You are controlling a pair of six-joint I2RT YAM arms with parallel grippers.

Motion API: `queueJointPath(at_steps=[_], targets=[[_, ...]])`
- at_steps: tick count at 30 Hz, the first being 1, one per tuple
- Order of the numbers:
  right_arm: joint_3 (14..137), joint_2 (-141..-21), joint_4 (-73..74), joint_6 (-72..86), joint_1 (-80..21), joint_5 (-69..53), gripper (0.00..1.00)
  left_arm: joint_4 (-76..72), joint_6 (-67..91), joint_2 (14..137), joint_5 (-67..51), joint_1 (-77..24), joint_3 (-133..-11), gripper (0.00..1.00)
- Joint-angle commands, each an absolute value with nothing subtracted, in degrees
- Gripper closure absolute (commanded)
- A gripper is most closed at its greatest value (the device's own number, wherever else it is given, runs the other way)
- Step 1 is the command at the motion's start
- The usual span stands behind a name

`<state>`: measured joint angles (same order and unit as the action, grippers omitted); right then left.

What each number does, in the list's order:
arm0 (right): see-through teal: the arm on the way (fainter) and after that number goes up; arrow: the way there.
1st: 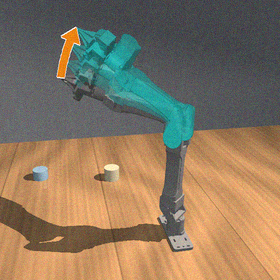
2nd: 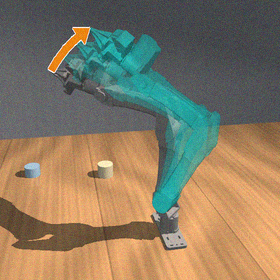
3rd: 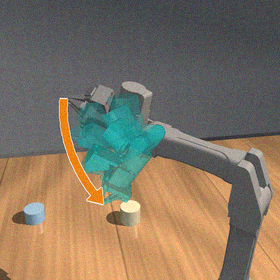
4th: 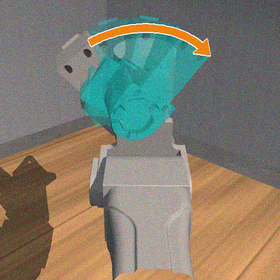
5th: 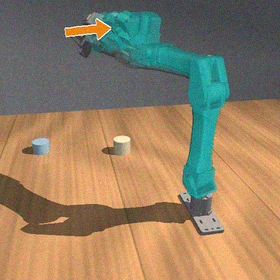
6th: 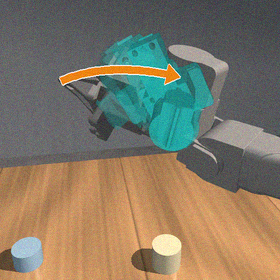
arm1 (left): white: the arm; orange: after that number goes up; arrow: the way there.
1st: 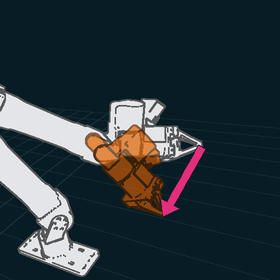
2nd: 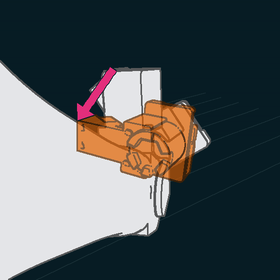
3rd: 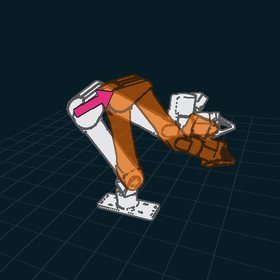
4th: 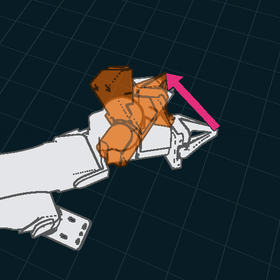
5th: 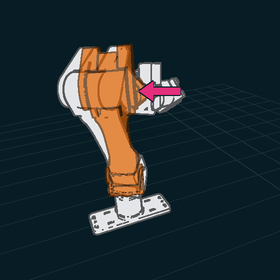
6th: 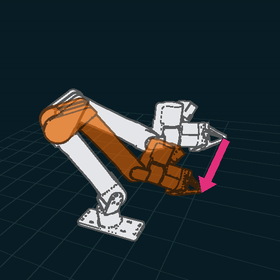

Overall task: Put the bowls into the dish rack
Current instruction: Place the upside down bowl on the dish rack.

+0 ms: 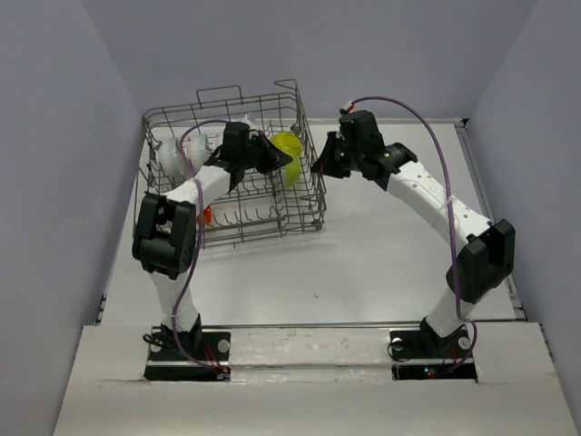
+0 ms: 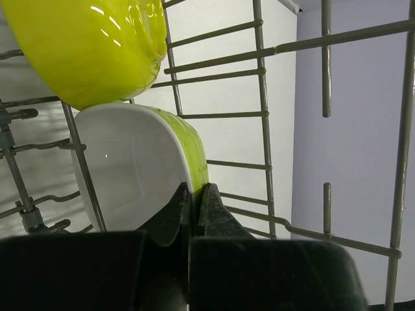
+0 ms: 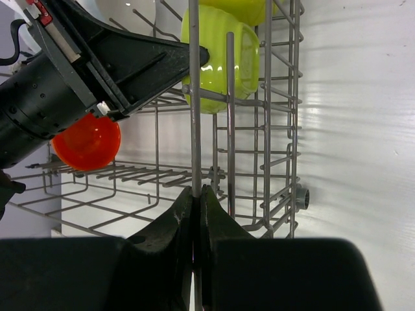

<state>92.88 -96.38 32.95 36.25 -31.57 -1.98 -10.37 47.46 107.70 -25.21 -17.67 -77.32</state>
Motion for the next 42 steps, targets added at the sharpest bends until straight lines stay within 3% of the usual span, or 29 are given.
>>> queueJointPath(at_steps=[1, 5, 19, 42], targets=[[91.5, -95.1, 38.8, 33.7, -28.4, 4.8, 0.99, 3.4, 34.3, 104.8, -10.0, -12.8, -78.0, 0.98], [91.5, -95.4, 38.8, 33.7, -27.9, 4.8, 0.99, 5.2, 33.0, 104.5, -8.4, -12.7, -78.2, 0.98], [88.6, -93.2, 37.8, 35.2, -26.1, 4.9, 0.99, 6.3, 31.4, 104.9, -9.0, -12.7, -79.8, 0.83], [87.5, -92.6, 36.7, 35.5, -25.6, 3.9, 0.99, 13.1, 27.9, 105.0, -5.6, -12.7, -81.7, 0.81]])
